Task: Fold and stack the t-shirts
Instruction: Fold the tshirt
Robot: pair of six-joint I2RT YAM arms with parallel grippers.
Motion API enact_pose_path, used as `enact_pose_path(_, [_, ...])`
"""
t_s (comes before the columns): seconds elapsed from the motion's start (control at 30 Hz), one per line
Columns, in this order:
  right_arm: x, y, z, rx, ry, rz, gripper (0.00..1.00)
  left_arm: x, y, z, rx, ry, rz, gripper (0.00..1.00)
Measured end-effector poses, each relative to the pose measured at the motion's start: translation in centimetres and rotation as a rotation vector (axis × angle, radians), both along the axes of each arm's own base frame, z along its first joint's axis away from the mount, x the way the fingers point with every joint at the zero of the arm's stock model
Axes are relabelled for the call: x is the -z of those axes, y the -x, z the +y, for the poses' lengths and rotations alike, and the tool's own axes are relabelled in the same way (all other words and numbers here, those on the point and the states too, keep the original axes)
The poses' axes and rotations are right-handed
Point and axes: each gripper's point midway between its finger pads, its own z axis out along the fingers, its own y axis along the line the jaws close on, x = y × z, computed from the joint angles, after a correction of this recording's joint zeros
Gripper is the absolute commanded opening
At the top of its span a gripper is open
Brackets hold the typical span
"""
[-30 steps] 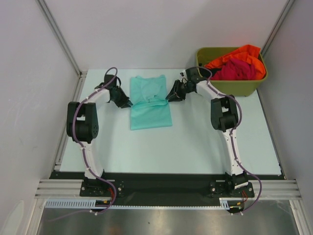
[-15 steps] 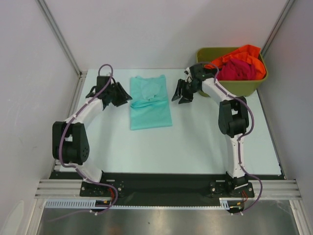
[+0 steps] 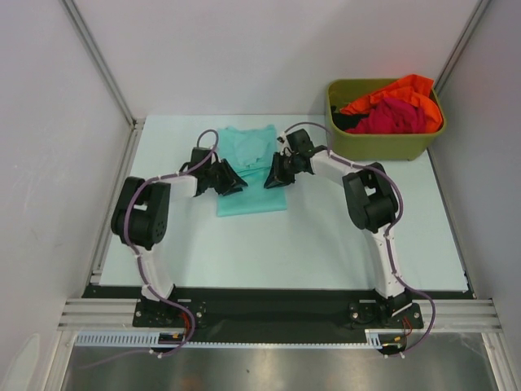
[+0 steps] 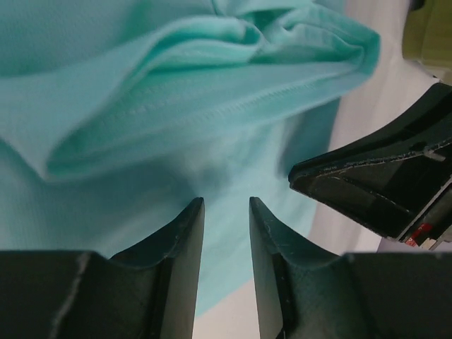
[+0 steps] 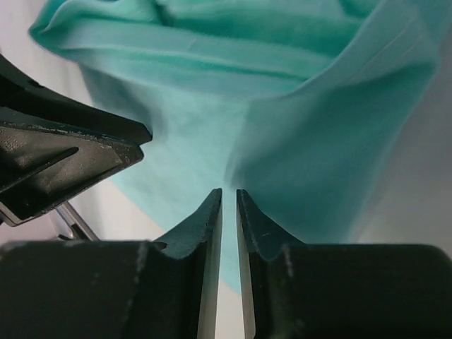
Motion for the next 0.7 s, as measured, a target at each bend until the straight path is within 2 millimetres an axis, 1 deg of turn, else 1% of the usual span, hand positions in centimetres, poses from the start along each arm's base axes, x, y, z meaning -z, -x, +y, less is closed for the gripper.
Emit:
enact_pose_path(0.07, [1.2, -0.8, -0.1, 0.011, -0.002, 0.003, 0.19, 1.0, -0.9, -0.1, -0.007, 0.004, 0.01, 0.37])
enact_pose_path(0.13, [2.3, -2.0, -0.1, 0.023, -0.01, 0.013, 0.2, 1.8, -1.8, 0.0, -0.011, 0.007, 0.02, 0.37])
enact_pose_path(0.2, [2.1, -3.3, 0.1, 0.019, -0.047, 0.012, 0.21, 2.0, -3.1, 0.2, -0.014, 0.021, 0.021, 0.37])
enact_pose_path(0.3, [1.8, -6.6, 0.0, 0.043, -0.067, -0.035, 0.23, 1.6, -5.7, 0.9, -0.035, 0.032, -0.009, 0.38])
enact_pose_path(0.37, [1.6, -8.8, -0.3, 0.062, -0.078, -0.068, 0.27, 1.3, -7.6, 2.0, -0.058, 0.039, -0.028, 0.39])
enact_pose_path(0.5, [1.2, -12.4, -2.1, 0.105, -0.092, -0.099, 0.29, 1.0, -10.9, 4.6, -0.107, 0.04, -0.052, 0.4])
enact_pose_path(0.6, [0.5, -15.0, -4.1, 0.148, -0.096, -0.125, 0.31, 0.7, -12.9, 6.7, -0.141, 0.033, -0.056, 0.43])
enact_pose_path(0.7, [0.4, -15.7, -6.2, 0.182, -0.081, -0.11, 0.36, 0.0, -13.4, 8.2, -0.153, 0.017, -0.062, 0.46])
